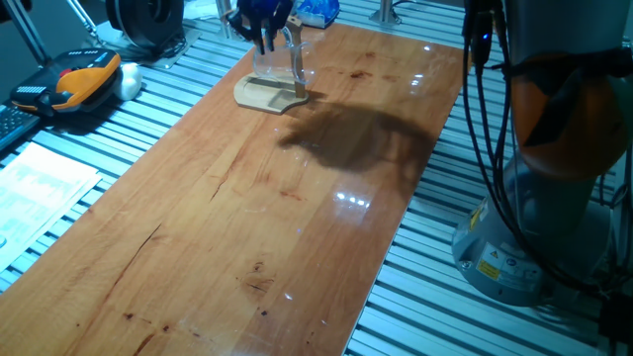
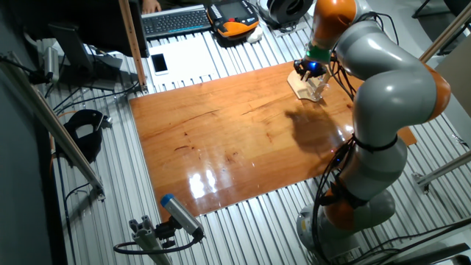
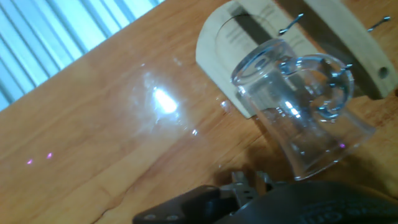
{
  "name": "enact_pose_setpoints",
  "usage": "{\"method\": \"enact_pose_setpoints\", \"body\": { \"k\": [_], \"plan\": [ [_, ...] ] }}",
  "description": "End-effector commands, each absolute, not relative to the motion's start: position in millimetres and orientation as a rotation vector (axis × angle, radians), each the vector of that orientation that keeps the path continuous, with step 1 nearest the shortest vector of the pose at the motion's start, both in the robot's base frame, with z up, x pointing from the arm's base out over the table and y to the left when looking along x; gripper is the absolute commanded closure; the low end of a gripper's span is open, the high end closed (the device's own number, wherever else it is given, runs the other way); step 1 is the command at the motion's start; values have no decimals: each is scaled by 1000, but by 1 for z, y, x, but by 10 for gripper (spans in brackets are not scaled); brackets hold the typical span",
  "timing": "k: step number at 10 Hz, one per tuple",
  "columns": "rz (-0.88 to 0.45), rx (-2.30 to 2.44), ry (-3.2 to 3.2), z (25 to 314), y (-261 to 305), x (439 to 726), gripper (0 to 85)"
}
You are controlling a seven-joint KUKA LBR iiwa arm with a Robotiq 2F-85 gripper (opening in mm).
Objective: Put the cup on the cup rack
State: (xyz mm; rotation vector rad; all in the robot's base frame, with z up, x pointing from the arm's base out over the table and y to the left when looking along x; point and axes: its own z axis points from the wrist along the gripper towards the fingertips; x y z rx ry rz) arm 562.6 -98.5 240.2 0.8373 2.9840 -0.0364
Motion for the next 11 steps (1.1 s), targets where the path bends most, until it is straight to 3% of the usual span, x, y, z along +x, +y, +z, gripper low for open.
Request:
{"method": "enact_pose_setpoints", "body": {
  "k": [1,11],
  "plan": [
    [-28,822,2993,239,-95,563,850],
    [-75,478,3139,239,-68,561,850]
  ]
}}
